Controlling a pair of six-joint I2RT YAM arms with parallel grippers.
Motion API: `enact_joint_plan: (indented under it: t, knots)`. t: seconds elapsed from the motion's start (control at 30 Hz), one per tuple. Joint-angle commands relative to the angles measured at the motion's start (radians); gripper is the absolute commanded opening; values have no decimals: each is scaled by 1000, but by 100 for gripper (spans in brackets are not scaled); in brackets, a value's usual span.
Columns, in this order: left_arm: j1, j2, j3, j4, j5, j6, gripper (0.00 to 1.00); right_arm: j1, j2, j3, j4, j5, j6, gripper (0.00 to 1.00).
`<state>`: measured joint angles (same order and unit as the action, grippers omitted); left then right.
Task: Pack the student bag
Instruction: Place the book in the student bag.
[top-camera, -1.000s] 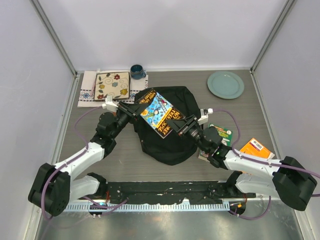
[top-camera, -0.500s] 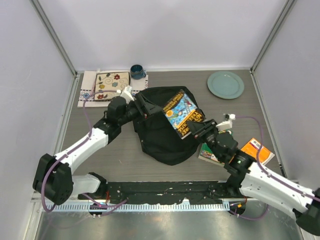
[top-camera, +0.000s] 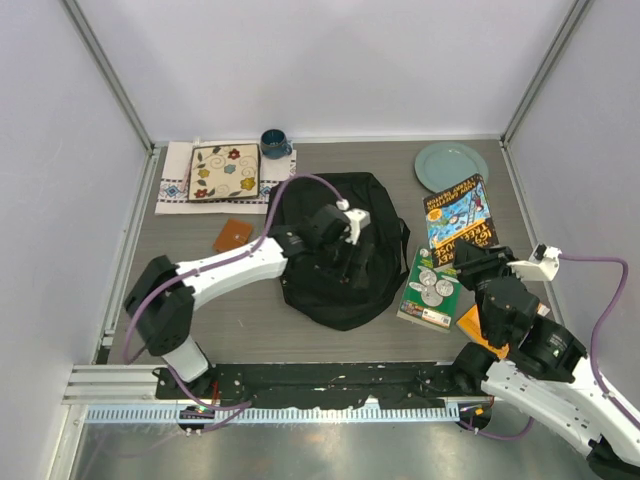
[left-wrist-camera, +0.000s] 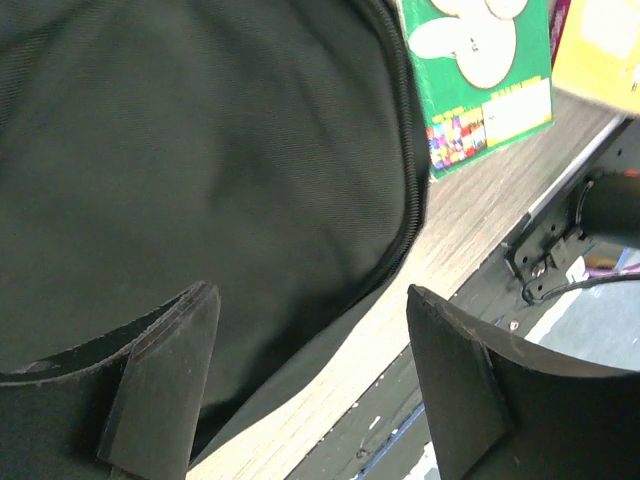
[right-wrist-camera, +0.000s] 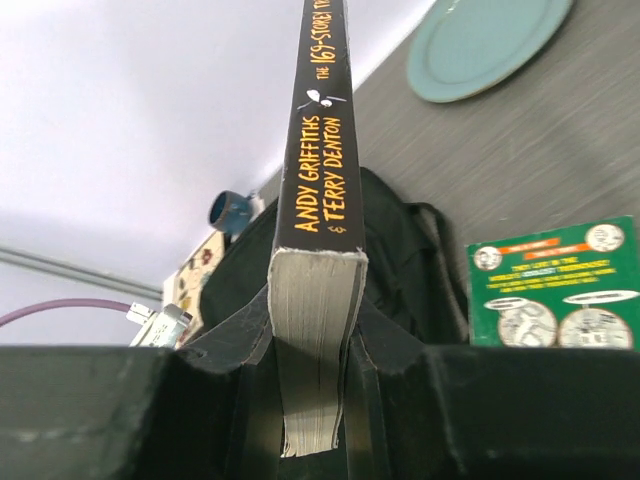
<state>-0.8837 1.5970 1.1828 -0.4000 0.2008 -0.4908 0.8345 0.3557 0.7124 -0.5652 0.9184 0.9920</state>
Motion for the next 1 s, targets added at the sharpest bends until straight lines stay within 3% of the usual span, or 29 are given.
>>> enact_joint_plan:
  t: [0.0,0.73,0.97]
  knots:
    - [-76,87,126,-65,8,81,77,0,-37,39,-94,99,22,1]
    - [-124,271,282,-80,43,38,59,0,-72,10,-111,62,46,1]
    - [-150,294,302,-100,25,41,48,0,-80,9,-119,62,53,1]
